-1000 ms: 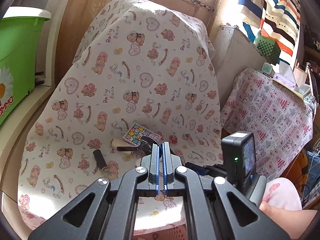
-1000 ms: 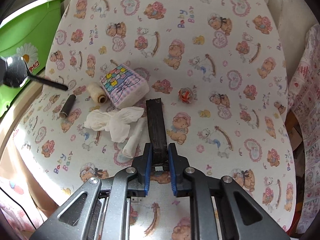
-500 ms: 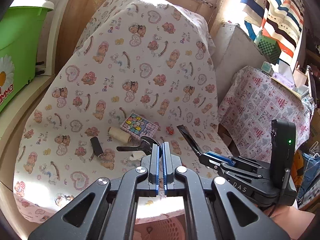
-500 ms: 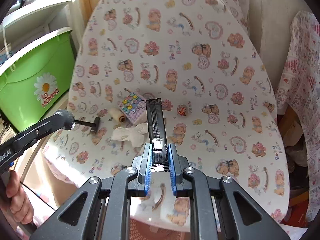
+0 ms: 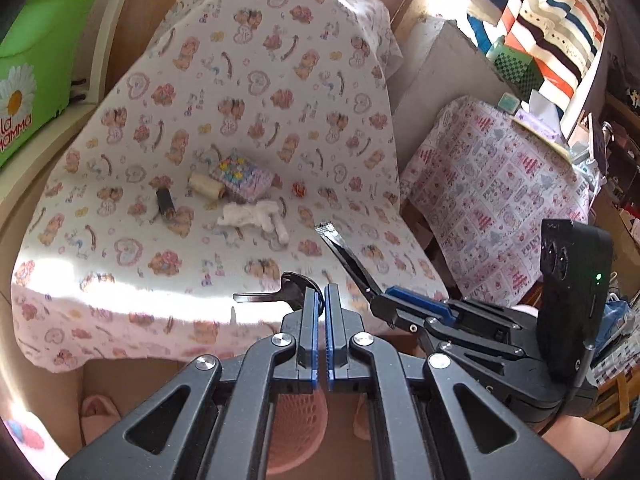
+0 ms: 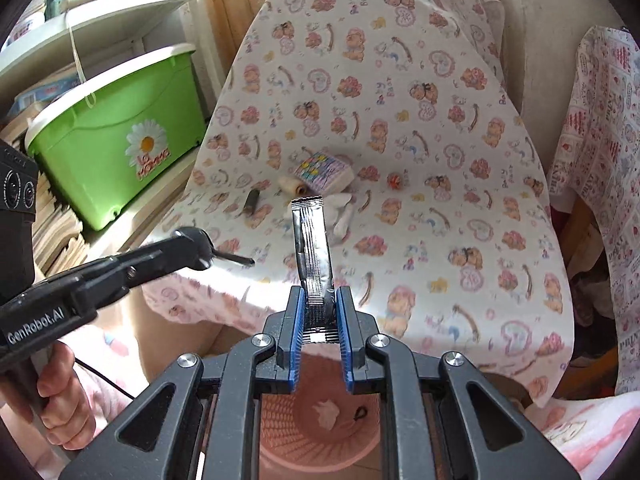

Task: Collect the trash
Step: 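Lift the spoon and strip and carry both tools over the pink basket, then open the left tool to drop the spoon while the right tool drops the strip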

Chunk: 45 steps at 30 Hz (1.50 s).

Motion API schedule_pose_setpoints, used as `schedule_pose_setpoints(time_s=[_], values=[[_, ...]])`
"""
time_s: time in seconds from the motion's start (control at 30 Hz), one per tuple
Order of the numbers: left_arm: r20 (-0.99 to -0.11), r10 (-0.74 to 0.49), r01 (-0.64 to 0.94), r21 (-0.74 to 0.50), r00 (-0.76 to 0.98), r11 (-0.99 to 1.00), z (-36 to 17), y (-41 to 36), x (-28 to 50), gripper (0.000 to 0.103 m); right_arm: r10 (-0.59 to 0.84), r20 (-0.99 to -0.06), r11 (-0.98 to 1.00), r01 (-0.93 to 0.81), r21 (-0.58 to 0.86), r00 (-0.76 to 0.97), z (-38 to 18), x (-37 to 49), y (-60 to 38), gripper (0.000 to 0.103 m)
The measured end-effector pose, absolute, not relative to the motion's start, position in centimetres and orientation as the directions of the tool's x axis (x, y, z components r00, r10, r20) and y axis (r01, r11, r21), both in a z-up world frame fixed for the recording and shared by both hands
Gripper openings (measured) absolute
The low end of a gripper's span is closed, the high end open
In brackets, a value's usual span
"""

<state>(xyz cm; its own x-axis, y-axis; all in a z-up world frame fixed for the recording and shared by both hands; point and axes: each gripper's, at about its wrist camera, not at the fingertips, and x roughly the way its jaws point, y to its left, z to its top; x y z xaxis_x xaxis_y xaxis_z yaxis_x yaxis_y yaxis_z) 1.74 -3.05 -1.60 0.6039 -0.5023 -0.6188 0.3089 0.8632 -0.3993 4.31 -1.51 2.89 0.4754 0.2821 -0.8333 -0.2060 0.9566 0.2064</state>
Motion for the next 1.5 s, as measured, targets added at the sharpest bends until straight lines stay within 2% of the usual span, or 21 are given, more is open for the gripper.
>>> schedule_pose_setpoints(time_s=[0.1, 0.33, 0.63, 0.97, 1.17, 1.4, 1.5], values=[[-0.651, -0.520, 0.301, -0.426, 0.553, 0.853, -3.0, -3.2, 1.1, 0.003, 0.297, -0.856, 0.950, -0.221, 0.220, 0.423, 2.1, 3.2, -1.0, 0.017], [-0.738, -0.478, 0.270, -0.395, 0.476, 0.878, -5.2, -3.9, 1.6, 0.003, 0.303, -0.899, 0.945, -0.224, 0.240, 0.317, -0.1, 1.4, -0.4, 0.017], [-0.813, -0.503, 0.116, -0.492, 0.295, 0.863, -10.7, -2.9, 3.8, 0.005, 0.299, -0.943, 0.943, -0.200, 0.268, 0.147, -3.5, 1.5, -1.0, 0.017], [-0.875, -0.440, 0.042, -0.441, 0.201, 0.896, -15.5, -3.3, 5.4, 0.006, 0.255, -0.966, 0.950, -0.174, 0.260, -0.051, -10.2, 1.8, 0.6, 0.017], [-0.908, -0.397, 0.012, -0.399, 0.136, 0.917, -18.5, -3.6, 6.0, 0.005, 0.166, -0.976, 0.970, -0.154, 0.187, -0.140, -15.4, 2.3, 1.2, 0.017], [-0.924, -0.376, -0.037, -0.380, 0.071, 0.924, -20.6, -3.4, 5.8, 0.005, 0.215, -0.948, 0.969, -0.069, 0.237, -0.234, -17.9, 2.1, 0.7, 0.018], [-0.928, -0.370, -0.046, -0.372, 0.055, 0.927, -20.8, -3.2, 5.6, 0.017, 0.224, -0.943, 0.969, -0.046, 0.242, -0.247, -18.0, 2.0, 0.5, 0.022]])
